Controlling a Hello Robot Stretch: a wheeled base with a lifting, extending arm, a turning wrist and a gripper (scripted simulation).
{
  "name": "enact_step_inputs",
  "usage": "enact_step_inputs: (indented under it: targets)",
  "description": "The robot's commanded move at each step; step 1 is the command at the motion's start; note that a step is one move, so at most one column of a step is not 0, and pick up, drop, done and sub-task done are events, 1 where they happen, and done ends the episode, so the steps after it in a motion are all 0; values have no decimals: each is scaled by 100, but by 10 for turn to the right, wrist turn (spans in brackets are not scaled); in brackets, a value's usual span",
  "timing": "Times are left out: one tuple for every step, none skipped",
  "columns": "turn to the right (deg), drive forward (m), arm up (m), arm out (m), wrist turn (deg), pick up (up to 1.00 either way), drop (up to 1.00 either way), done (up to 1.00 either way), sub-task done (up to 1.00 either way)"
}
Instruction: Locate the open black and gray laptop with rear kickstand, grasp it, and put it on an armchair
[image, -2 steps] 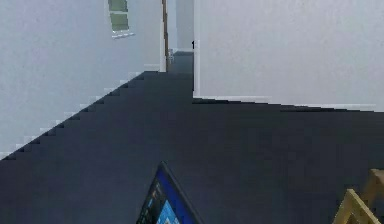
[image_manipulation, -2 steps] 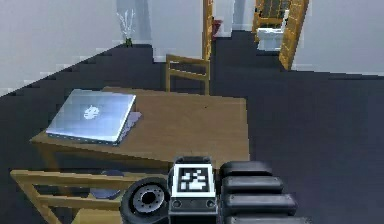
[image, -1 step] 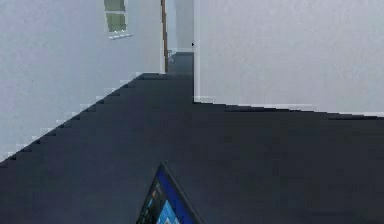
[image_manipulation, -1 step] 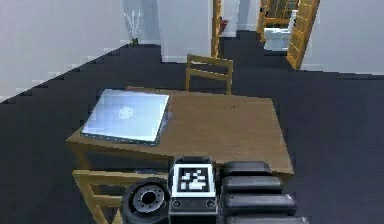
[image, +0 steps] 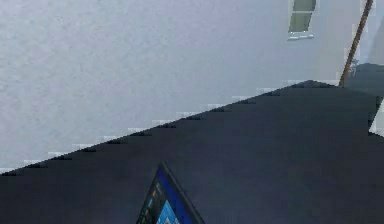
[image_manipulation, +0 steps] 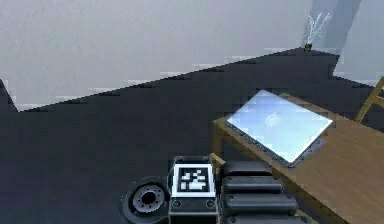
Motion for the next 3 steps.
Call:
enact_step_inputs:
  targets:
    - [-450,0,0,0,0,0,0,0,0]
    - [-210,0,0,0,0,0,0,0,0]
    - [0,10,0,0,0,0,0,0,0]
